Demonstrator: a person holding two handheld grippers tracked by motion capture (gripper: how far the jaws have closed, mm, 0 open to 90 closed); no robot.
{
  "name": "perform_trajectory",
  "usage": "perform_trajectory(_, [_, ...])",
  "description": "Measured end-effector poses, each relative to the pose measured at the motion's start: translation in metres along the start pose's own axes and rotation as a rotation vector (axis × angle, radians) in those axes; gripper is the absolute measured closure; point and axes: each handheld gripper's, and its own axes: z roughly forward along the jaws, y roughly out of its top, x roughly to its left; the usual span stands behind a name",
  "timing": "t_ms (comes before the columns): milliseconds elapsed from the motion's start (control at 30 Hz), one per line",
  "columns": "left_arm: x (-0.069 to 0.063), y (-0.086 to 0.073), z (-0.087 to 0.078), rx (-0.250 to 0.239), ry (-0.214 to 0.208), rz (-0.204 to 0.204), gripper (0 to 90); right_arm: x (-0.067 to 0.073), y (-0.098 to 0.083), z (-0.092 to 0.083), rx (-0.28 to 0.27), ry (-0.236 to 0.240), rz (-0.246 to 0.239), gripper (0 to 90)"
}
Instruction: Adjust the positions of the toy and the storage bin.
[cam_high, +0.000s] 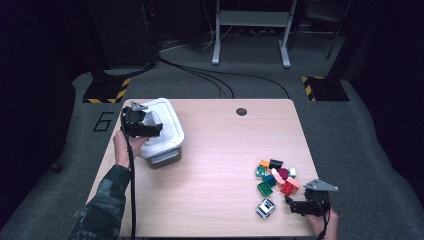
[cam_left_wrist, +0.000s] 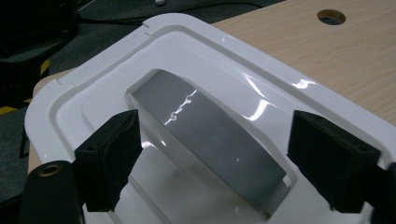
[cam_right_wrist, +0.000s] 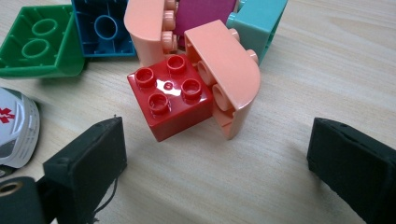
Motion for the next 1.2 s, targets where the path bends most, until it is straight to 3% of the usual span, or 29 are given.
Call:
perform_trajectory(200, [-0.0004, 0.0001, 0.0057, 0.013, 0.041, -0.001, 29.1, -0.0001, 0.0, -0.0001, -0.001, -0.005, 0.007, 4.2])
perform_trajectory(300, [-0.0013, -0.0011, 0.0063, 0.0, 0.04, -0.024, 29.4, -0.0001, 0.0, -0.0001, -0.001, -0.005, 0.007, 4.2])
perform_trajectory(700, [-0.0002, -0.004, 0.0047, -0.017, 0.029, -0.035, 31.0, 0.0, 0.0, -0.0001, -0.001, -0.005, 0.007, 4.2])
perform_trajectory(1200, [-0.0013, -0.0058, -0.0009, -0.026, 0.03, -0.023, 39.9, 0.0, 0.0, -0.0001, -0.001, -0.006, 0.006, 4.2])
